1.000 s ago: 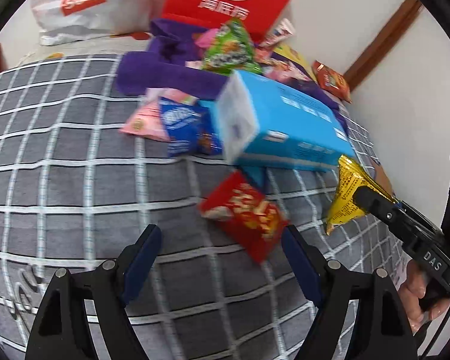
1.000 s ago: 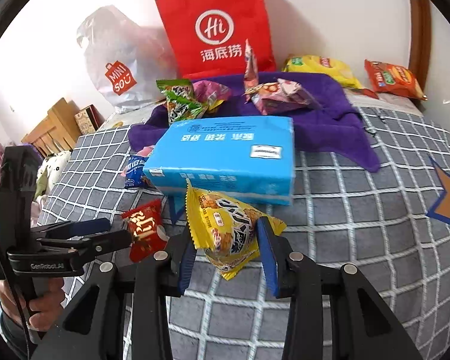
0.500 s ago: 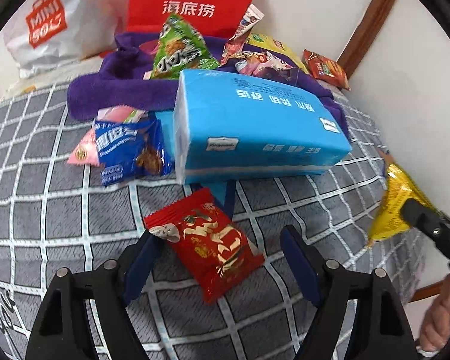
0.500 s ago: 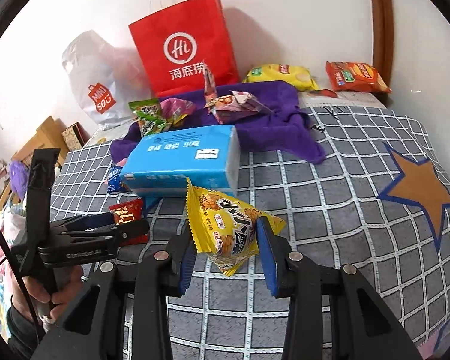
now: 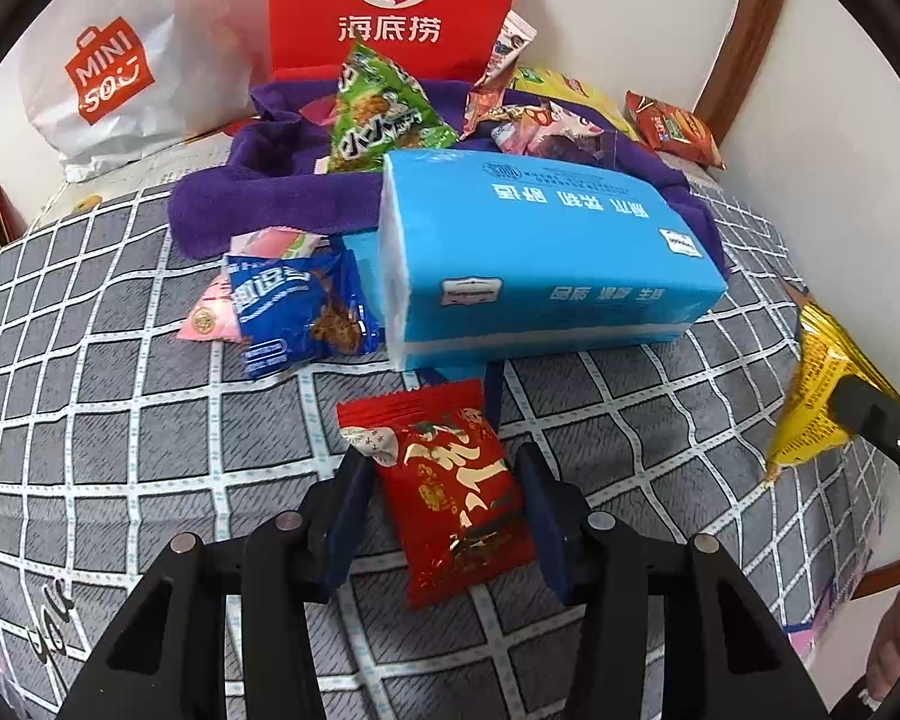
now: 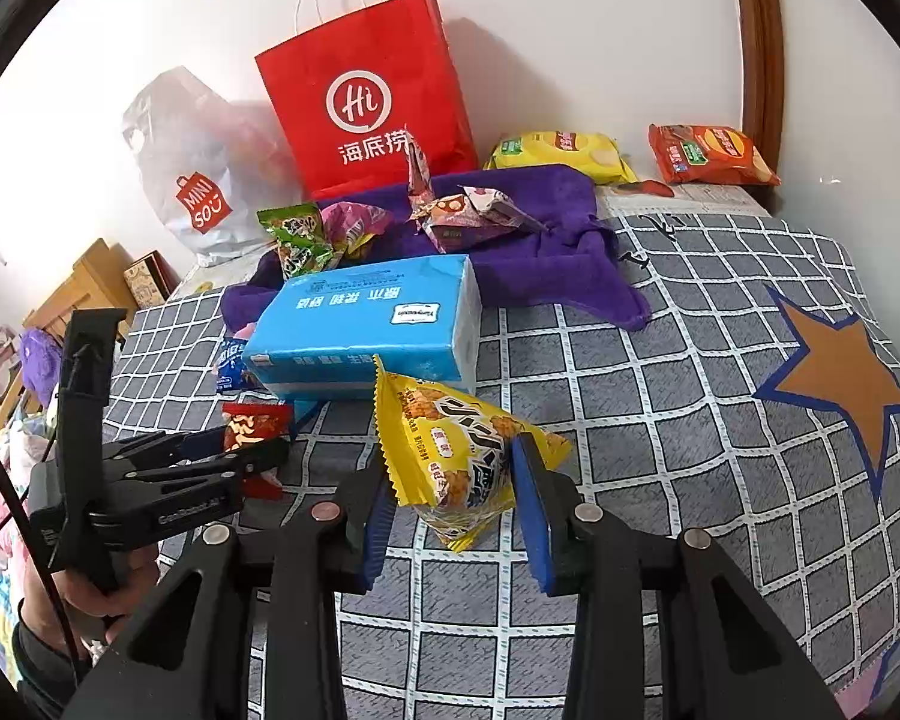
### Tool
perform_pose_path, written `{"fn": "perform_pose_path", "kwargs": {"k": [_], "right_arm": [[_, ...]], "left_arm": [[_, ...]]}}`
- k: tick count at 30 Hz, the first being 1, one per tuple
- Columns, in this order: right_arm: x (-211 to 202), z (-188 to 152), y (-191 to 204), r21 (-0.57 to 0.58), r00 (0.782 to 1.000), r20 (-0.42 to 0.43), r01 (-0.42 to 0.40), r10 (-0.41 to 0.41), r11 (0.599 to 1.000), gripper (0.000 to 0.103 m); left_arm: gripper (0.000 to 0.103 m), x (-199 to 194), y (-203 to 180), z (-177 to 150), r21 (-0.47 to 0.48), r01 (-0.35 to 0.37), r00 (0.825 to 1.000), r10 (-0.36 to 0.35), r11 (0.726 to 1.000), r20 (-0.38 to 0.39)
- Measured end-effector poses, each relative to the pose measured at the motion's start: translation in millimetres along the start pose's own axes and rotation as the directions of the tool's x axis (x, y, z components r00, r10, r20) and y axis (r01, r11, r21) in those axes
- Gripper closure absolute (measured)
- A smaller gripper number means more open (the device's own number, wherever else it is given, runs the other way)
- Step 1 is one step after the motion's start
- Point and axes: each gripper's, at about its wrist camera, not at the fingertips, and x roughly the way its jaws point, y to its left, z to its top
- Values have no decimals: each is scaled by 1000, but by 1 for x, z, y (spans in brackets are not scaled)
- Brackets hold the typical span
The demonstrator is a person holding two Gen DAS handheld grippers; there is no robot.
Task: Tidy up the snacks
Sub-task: 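Carry both held bags up and over onto the purple towel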
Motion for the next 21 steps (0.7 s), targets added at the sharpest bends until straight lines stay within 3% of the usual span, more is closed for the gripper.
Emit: {"fn": "perform_pose_path", "kwargs": {"k": [10,21], "right_arm": [[-8,11,19,-38,1000,18,1,0,999,67],[-20,50,39,-56,998,66,5,-1,998,67]], "left_arm": [[57,-39,7,3,-9,49,997,-49,999,52],[57,-68,8,36,-22,105,990,-102,994,97]]}}
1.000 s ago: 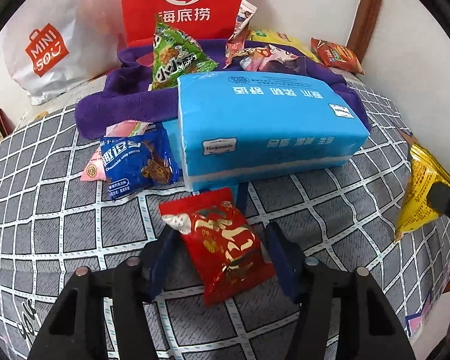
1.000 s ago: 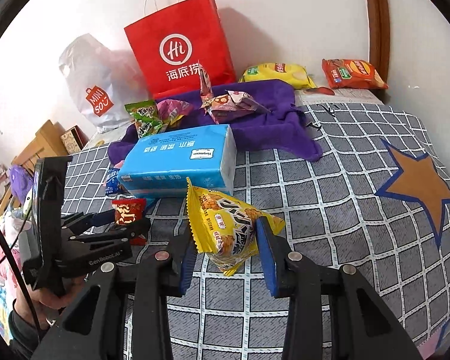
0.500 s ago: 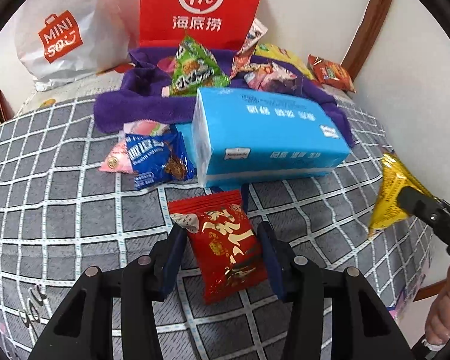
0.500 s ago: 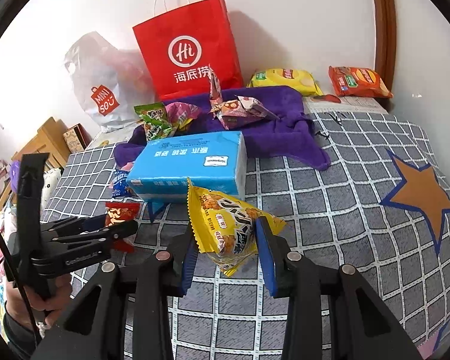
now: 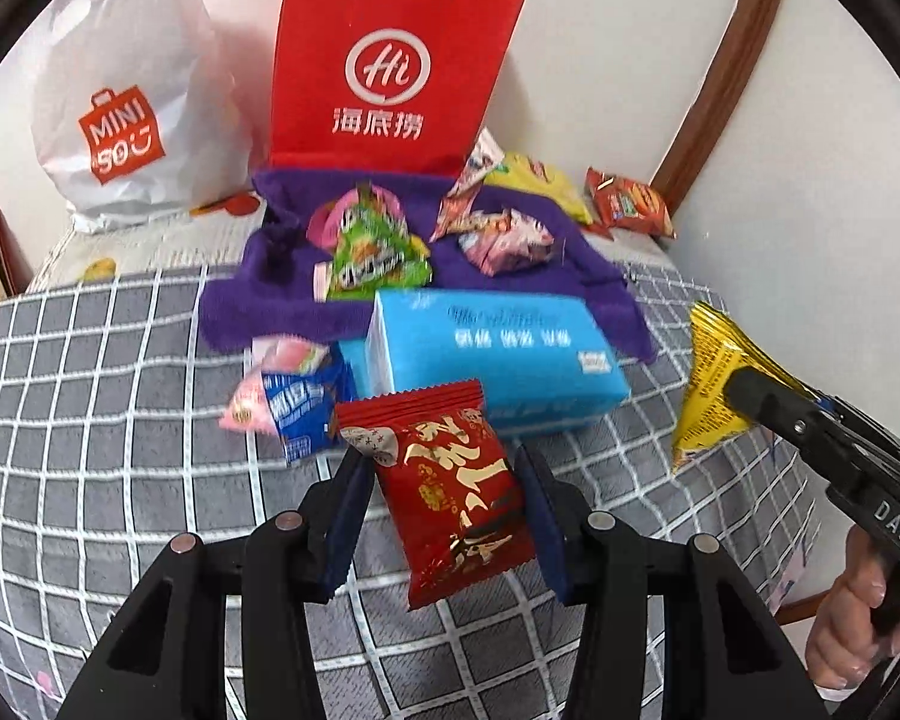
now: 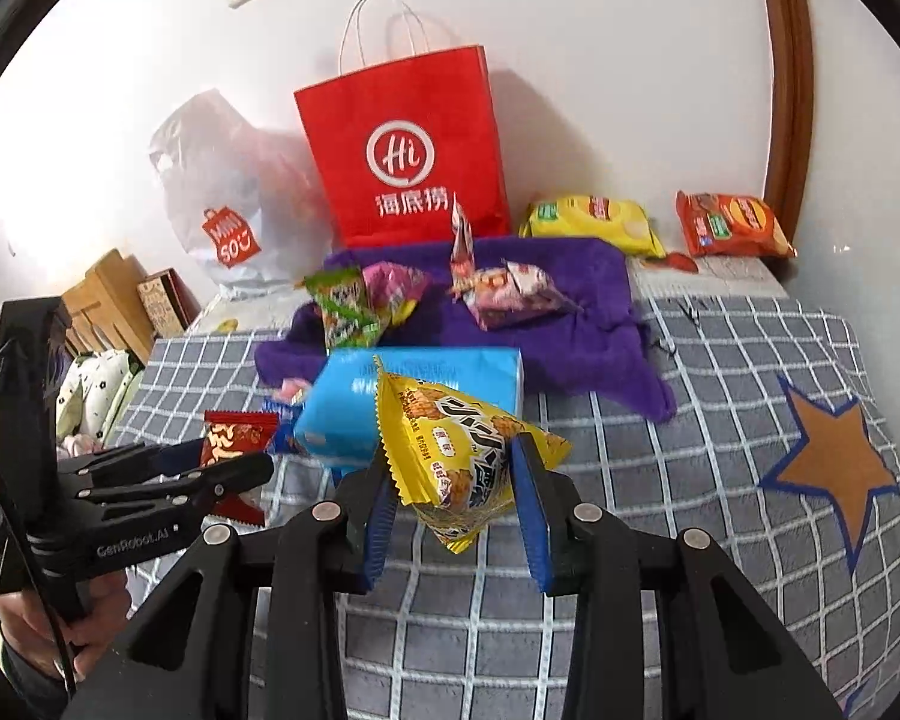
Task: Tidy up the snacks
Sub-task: 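Carry both held bags up and over onto the purple towel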
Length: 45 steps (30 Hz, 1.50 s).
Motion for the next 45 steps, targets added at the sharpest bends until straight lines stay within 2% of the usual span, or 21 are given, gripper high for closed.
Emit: {"fn": "perform_pose_path", "kwargs": {"k": [5,14,20,27,31,35,39,45], "right_arm": [[7,26,4,-6,1000,20,12,-11,1000,67],[31,80,7,-26,997,70,-15,17,1000,67],[60,115,-4,-9,997,49,-55,55,998,67],[86,157,-20,12,997,67,-44,43,999,67],[107,173,-31,23,999,42,-18,17,1000,67],[131,175,-43,36,999,-1,45,-44,998,67],[157,171,-59,67,997,-68,49,-44,997,67],[174,163,-61,16,990,-131,51,-48,999,66]], "left_arm": [[57,-4,0,24,7,10,1000,-11,1000,19],[57,4,14,72,-7,23,999,-23,1000,45],[57,14,28,109,-20,16,998,-14,1000,65],[57,35,32,148,-29,30,996,-28,999,83],[57,49,30,161,-33,50,995,-47,998,86],[56,72,28,168,-22,33,997,-32,999,71],[56,92,26,173,-6,28,998,-28,1000,52],[56,113,28,171,-18,52,998,-51,998,42]]}}
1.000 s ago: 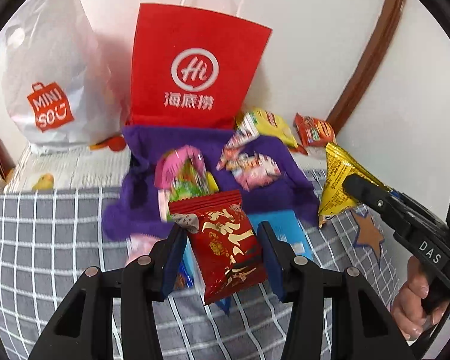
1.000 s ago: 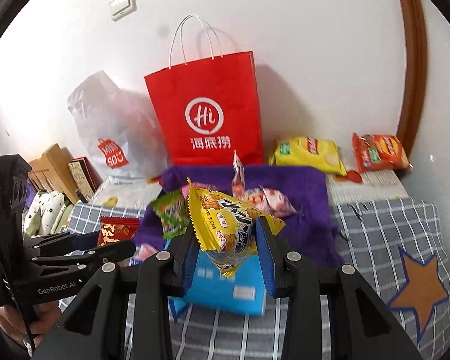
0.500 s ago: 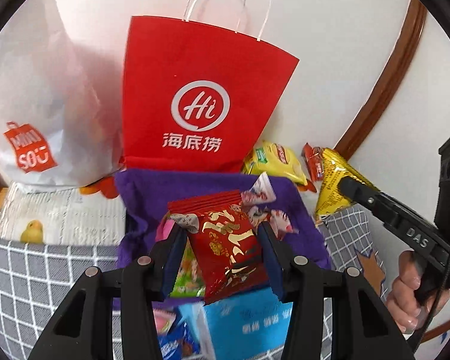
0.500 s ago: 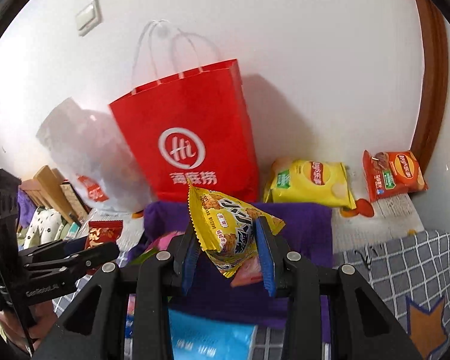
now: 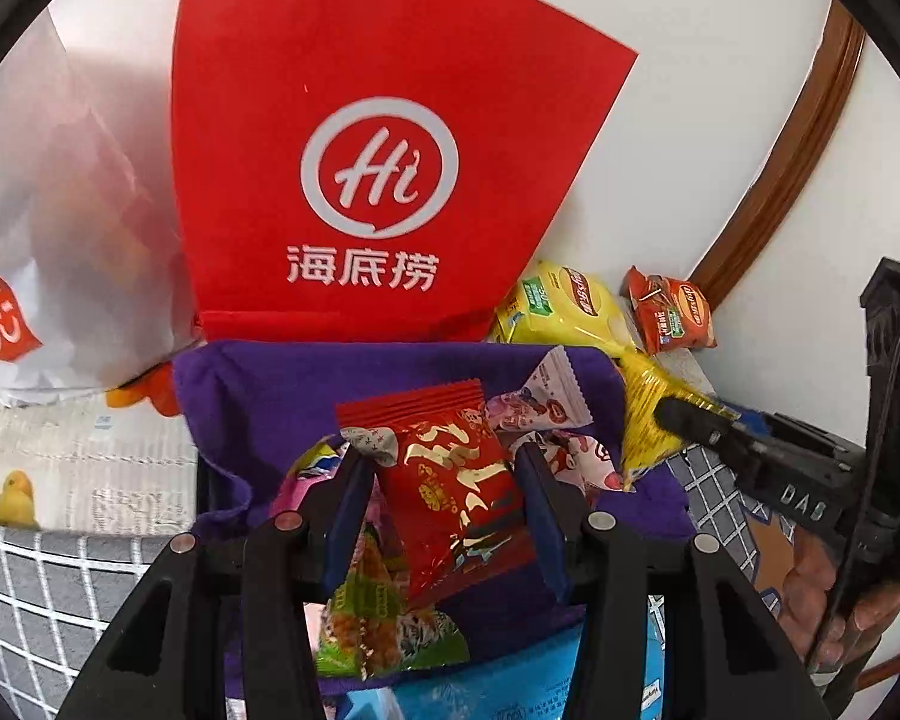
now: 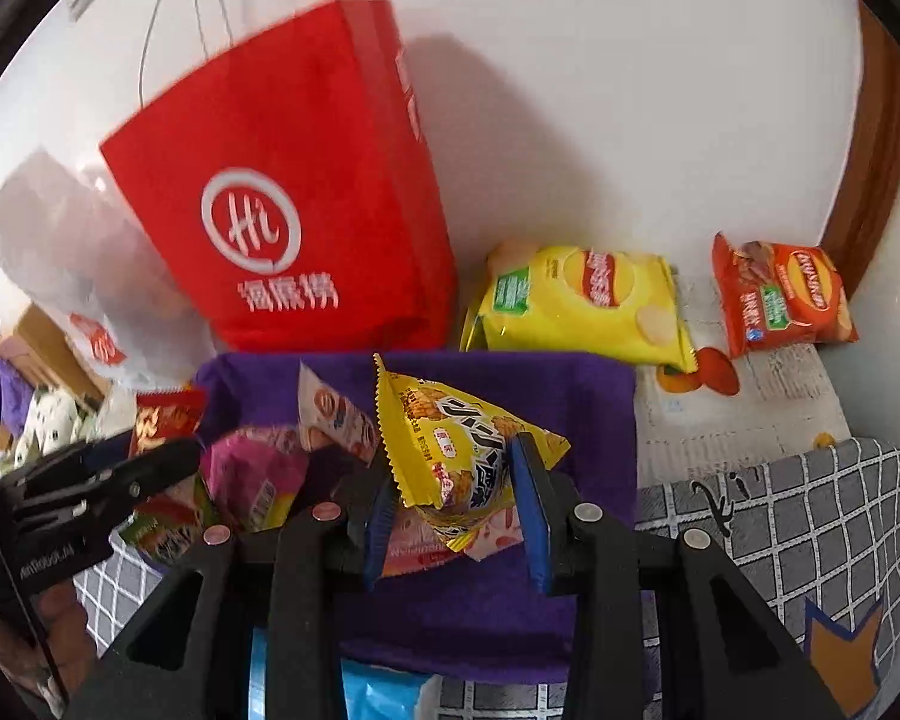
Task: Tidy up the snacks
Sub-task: 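Carry both held bags up and over onto the purple towel, then open the left tool to drop the red bag while the right drops the yellow bag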
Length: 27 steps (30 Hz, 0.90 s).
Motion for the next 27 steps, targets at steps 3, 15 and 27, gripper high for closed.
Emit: {"fn": "perform_pose_path", "kwargs": {"k": [3,15,27], "right_arm": [[9,-3,2,-8,1000,-25,-1,1,1000,66],[23,-5,7,17,998,-63,-28,29,999,62],[0,-2,9,11,1000,24,7,-7,1000,51]], "left_arm": [[56,6,0,-2,4,3,1000,-3,1000,-24],[56,24,1,-10,-8,12,997,-13,1000,-72],[55,28,3,-9,-25,22,997,-24,999,-79]]}}
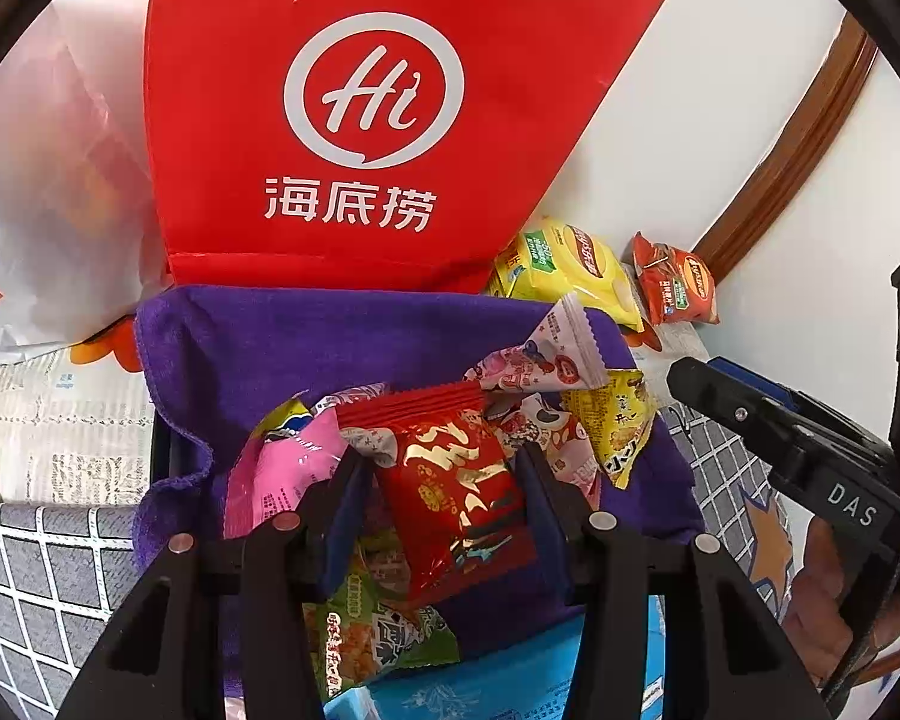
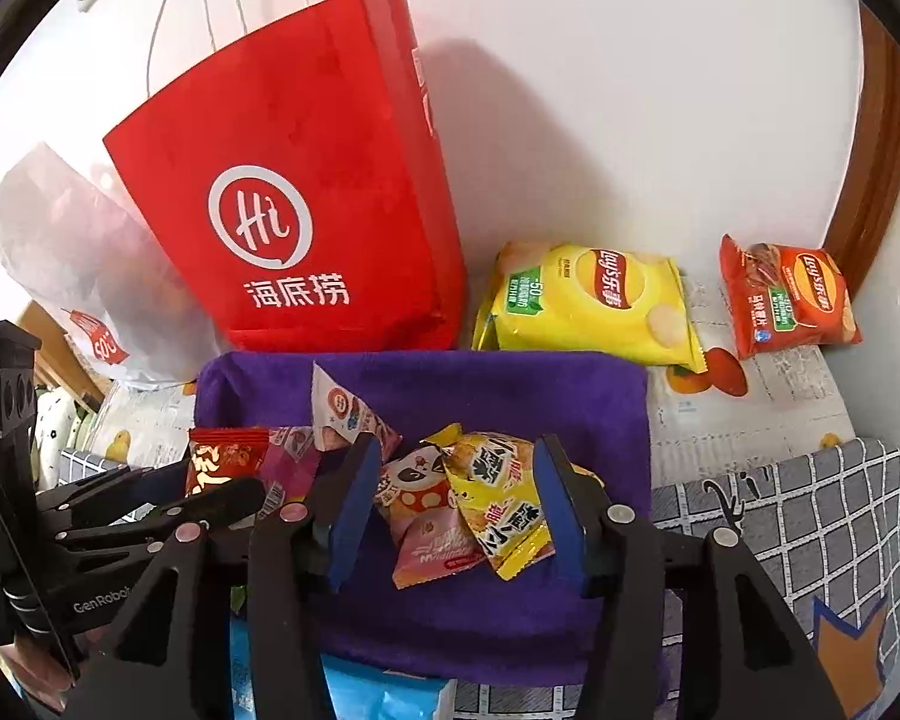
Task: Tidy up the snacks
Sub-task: 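Open the left tool to drop the red bag while the right drops the yellow bag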
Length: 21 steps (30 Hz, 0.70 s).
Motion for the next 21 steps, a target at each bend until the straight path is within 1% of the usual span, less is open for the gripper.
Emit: {"fn": "perform_pose_path", "kwargs": {"k": [4,7,9,11,14,19,21], "right_arm": [[-1,0,-2,2,1000,5,22,-22,1000,51],[-3,0,-2,10,1000,12,29,-29,1000,51],[-4,1,-3,17,999,18,31,-31,999,51],[-6,2,-4,23,999,24,31,-32,999,51],[-9,2,-3,26,999,30,37,-38,999,51],[-20,3,3,15,996,60,59,-59,998,50],[-25,2,5,12,995,72,62,-63,998,46]], "left_arm": [[45,0,-1,0,-5,0,1000,0,1000,-2],[35,0,-2,0,-2,-12,1000,12,1000,-11],[34,-2,-2,1,-8,-6,1000,5,1000,-13],[30,-5,0,2,-24,18,1000,-18,1000,-16],[30,-12,1,3,-34,31,1000,-31,999,2],[30,-28,-4,4,-19,38,999,-37,999,37],[30,-33,-8,4,0,34,998,-34,999,45]]}}
